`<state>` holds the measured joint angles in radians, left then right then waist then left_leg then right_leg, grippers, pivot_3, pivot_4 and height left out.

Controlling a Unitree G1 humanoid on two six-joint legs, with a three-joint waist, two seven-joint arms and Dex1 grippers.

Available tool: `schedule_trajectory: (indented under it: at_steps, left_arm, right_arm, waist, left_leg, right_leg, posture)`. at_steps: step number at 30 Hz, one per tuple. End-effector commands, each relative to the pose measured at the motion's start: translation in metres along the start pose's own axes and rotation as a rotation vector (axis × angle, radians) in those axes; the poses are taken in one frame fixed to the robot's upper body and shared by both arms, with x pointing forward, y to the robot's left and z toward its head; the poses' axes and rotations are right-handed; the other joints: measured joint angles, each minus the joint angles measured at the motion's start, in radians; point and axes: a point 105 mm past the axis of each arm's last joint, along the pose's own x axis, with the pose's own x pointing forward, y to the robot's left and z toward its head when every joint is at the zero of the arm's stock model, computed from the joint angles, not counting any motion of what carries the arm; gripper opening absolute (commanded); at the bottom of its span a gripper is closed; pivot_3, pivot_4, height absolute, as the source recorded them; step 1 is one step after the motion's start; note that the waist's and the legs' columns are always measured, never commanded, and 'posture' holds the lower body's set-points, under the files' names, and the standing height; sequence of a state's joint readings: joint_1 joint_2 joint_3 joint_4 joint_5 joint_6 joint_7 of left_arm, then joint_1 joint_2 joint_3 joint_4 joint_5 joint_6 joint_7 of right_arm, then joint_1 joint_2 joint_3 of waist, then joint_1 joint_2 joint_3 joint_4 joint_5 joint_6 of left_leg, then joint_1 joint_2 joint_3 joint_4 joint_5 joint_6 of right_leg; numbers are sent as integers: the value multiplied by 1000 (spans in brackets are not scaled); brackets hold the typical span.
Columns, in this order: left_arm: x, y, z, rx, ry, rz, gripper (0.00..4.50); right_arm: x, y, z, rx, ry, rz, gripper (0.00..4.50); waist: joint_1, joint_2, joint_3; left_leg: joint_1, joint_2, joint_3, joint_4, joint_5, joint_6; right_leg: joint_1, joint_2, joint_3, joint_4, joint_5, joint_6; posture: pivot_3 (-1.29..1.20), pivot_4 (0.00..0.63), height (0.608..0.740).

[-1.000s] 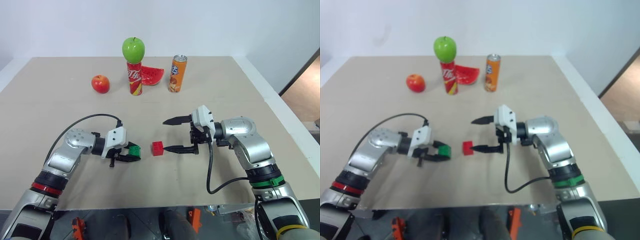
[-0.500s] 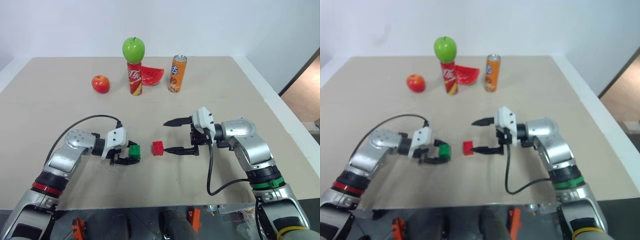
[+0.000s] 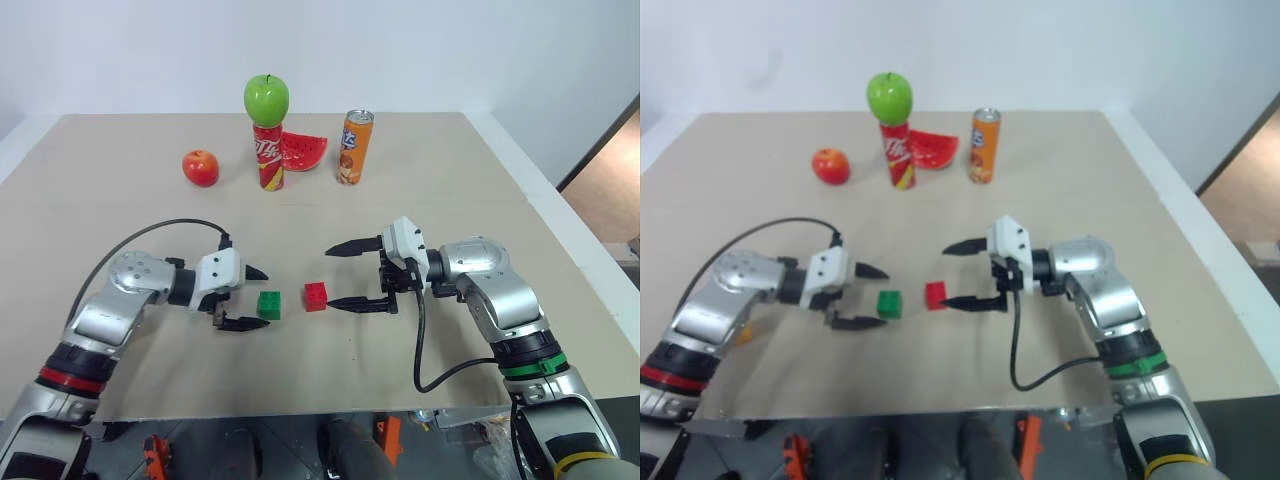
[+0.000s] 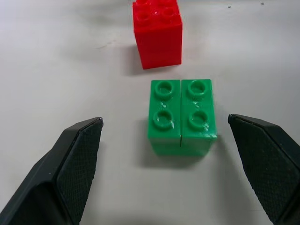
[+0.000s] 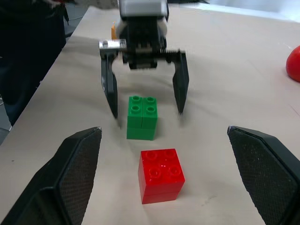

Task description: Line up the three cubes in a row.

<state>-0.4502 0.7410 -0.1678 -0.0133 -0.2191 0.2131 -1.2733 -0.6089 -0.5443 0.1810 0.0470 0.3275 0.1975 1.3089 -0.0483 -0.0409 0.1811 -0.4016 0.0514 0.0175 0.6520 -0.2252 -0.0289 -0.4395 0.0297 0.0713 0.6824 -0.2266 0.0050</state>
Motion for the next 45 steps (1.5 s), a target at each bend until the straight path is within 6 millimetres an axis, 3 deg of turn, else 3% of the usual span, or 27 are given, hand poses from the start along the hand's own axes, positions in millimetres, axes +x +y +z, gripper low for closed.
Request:
schedule_trajectory:
  at_steps: [1, 7, 10, 13, 16, 19, 25, 31, 38, 45]
  left_arm:
    - [-25, 3, 20, -8, -44, 81, 4435]
    - [-71, 15, 40, -186, -146, 335, 4435]
    - [-100, 27, 44, -263, -211, 604, 4435]
    - [-123, 25, 40, -302, -268, 917, 4435]
    - [-132, 7, 34, -328, -274, 1131, 4435]
    - [-137, -24, 22, -402, -254, 1358, 4435]
    - [-148, -75, -10, -557, -151, 1624, 4435]
    - [-154, -91, -41, -664, -94, 1749, 4435]
    - [-136, -83, -65, -732, -80, 1691, 4435]
    - [-131, -78, -73, -736, -70, 1671, 4435]
  right_arm:
    - [-3, -5, 10, -49, -7, 0, 4500]
    - [-7, -8, 10, -52, -2, -1, 4500]
    - [-10, -10, 11, -54, -3, -3, 4500]
    - [-10, -10, 10, -52, -3, 9, 4500]
    - [-9, -7, 8, -48, -1, 38, 4500]
    - [-8, -7, 6, -55, 5, 75, 4500]
    - [-3, -10, 6, -66, 3, 110, 4500]
    - [-2, -11, 4, -64, 8, 124, 4500]
    - [-3, -11, 0, -59, 18, 122, 4500]
    - [-6, -10, -2, -59, 32, 109, 4500]
  waist:
    - [0, 0, 0]
    - [0, 0, 0]
    - [0, 0, 0]
    - [-1, 0, 0]
    - [1, 0, 0]
    - [0, -1, 0]
    - [0, -1, 0]
    - [-1, -2, 0]
    - [-4, -2, 0]
    - [-3, -2, 0]
  left_leg:
    - [0, 0, 0, 0, 0, 0]
    - [0, 1, 0, 0, 0, 0]
    - [-1, 1, -1, 0, 0, 0]
    - [0, 1, 0, 0, 0, 0]
    - [0, 1, 0, 0, 0, 0]
    - [0, 0, 0, 1, 0, 0]
    - [6, 0, 1, 1, 0, 0]
    - [14, -3, -2, 2, 1, 0]
    - [12, -4, -2, 1, 0, -1]
    - [11, -3, -3, 0, -3, -1]
  right_leg:
    - [0, 0, 0, 0, 0, 0]
    - [0, 0, -1, 0, 0, 0]
    - [0, 0, -1, 0, 0, 0]
    - [0, -1, -1, 0, 0, 0]
    - [0, -1, 0, -1, 0, 0]
    - [1, -2, 0, -1, 0, 1]
    - [5, -1, 2, -1, 2, 0]
    - [13, 0, 2, -1, -1, -5]
    - [13, 0, 3, -3, -2, -4]
    - [12, 0, 3, -3, -4, -3]
  posture:
    - [0, 150, 740]
    - [0, 150, 740]
    - [0, 150, 740]
    - [0, 150, 740]
    - [0, 150, 740]
    - [0, 150, 740]
    - [0, 150, 740]
    - [0, 150, 740]
    - [0, 150, 740]
    - [0, 150, 740]
